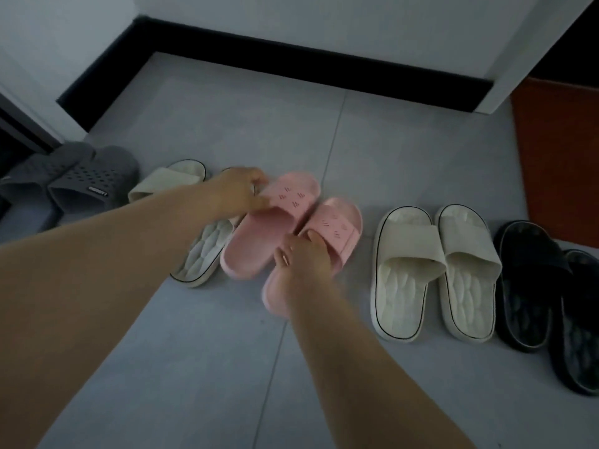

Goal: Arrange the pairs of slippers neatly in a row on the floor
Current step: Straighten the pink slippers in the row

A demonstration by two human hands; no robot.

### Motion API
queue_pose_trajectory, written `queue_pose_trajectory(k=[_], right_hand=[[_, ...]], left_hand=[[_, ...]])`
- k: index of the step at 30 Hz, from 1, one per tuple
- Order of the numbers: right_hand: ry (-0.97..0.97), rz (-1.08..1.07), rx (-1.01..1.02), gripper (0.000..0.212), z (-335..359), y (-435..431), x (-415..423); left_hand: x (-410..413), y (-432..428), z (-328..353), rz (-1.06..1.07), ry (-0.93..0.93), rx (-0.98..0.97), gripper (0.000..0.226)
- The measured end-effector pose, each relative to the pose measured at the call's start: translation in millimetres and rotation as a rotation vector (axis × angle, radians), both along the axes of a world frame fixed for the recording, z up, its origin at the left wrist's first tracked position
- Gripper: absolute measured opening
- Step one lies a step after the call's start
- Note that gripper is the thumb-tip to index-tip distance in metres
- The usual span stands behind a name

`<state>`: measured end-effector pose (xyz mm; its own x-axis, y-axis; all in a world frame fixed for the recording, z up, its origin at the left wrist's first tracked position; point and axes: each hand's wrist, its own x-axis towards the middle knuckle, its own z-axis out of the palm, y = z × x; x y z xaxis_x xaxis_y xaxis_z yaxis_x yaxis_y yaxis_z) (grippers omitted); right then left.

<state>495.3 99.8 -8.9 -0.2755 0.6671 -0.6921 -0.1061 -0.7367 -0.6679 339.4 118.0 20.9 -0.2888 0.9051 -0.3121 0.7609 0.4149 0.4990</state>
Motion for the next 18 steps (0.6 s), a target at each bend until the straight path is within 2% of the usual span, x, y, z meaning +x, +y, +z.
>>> queue_pose_trajectory(k=[1,2,5,7,9,10,13,16,18], right_hand=[[0.003,-0.028,-0.02,0.037,-5,-1,4],[-0.094,-0.005,0.003,0.033,-8,-3,12],[-0.38,-0.02,0.121,0.033,-29,-4,46],[-0.578,0.043,0.191,0.05,-41,4,65],[-0.755,0.248,0.24,0.074,-51,14,75],[-0.772,0.35,0.29,0.079,-53,19,77],[-0.738,0.533,0.479,0.068,-55,35,77],[-0.891,0.698,0.657,0.048,-50,57,77],[-0.952,0.774,0.694,0.051,-51,70,82]], left_hand=[[1,-7,-9,-0.062,0.017,-0.124,0.048],[3,-14,-20,-0.098,0.02,-0.22,0.056],[9,-28,-53,-0.027,0.013,-0.367,0.082],[14,-32,-68,0.005,0.144,-0.381,0.09],[17,-29,-73,0.03,0.264,-0.337,0.094],[18,-25,-73,0.046,0.261,-0.299,0.094],[20,-11,-74,0.077,0.129,-0.244,0.09],[22,-7,-74,0.102,0.096,-0.217,0.079],[24,-11,-76,0.097,0.092,-0.195,0.072]])
